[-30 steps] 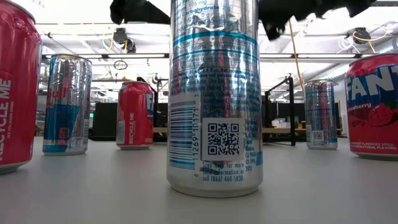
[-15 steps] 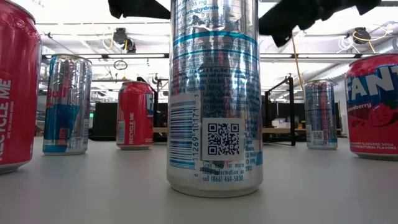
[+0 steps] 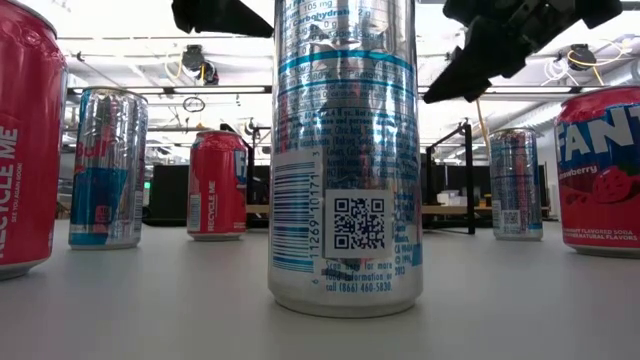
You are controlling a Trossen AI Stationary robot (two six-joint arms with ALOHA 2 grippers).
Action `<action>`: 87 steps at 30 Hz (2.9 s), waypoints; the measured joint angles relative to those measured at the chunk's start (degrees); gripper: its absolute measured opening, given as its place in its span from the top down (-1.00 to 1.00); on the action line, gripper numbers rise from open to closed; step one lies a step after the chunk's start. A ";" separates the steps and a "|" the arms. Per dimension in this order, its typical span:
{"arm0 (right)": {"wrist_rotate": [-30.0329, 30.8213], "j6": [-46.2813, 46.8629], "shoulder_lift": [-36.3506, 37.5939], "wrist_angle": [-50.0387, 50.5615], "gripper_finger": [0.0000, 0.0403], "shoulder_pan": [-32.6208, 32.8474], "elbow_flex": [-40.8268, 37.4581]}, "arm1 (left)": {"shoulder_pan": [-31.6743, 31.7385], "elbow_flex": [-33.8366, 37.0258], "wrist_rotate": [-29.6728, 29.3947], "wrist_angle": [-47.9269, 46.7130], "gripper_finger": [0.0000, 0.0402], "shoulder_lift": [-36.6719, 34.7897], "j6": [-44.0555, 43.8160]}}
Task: Place canned beverage on shelf
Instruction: Put the top right blue soda can on the shelf
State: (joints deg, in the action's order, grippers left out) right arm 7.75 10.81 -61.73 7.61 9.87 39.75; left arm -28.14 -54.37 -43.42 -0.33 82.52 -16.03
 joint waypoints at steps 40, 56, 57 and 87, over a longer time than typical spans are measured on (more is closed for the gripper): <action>22.56 18.27 6.88 55.13 -0.33 7.40 14.27 | -0.72 0.00 -1.95 -6.41 -0.81 -0.04 -8.94; 23.83 14.62 6.85 47.30 -0.69 3.37 10.01 | -0.70 -0.02 -1.86 -6.37 -0.81 -0.07 -7.31; 23.78 14.62 6.85 47.46 -0.69 2.61 10.01 | -0.70 -0.02 -1.86 -6.37 -0.81 -0.07 -7.21; 20.43 26.31 4.80 45.05 -0.69 -4.20 5.55 | -0.77 -0.04 -1.77 -6.61 -0.81 -0.07 -5.97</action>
State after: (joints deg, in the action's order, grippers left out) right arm 28.18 37.12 -56.93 52.66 5.67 45.30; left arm -28.91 -54.41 -45.19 -6.95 82.46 -22.00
